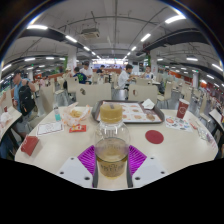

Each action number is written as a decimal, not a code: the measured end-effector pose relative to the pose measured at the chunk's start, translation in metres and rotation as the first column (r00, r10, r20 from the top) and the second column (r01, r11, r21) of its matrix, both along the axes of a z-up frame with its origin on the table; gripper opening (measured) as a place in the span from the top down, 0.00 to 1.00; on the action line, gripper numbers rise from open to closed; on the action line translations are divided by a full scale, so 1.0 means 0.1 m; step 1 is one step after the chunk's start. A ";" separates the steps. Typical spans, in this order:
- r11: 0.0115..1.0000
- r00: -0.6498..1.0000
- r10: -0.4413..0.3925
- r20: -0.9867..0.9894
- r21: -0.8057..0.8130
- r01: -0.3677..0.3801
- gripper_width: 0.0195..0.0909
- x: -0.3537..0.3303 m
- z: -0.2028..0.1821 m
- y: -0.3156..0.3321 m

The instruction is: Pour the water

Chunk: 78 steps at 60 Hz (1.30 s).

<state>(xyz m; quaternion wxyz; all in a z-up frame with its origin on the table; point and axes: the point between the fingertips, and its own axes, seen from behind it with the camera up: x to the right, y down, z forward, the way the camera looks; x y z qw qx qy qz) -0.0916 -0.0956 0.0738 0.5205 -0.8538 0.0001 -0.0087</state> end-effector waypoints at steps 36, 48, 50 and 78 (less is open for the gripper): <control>0.999 0.254 -0.001 0.967 0.012 -0.039 0.74 1.46 1.16 1.66; 0.978 -0.221 0.075 0.972 -0.115 -0.174 0.74 1.04 1.02 1.92; 0.973 -0.281 0.082 0.956 -0.138 -0.186 0.74 1.00 0.96 1.96; 0.970 0.172 0.119 0.978 -0.078 -0.229 0.74 1.07 0.87 1.95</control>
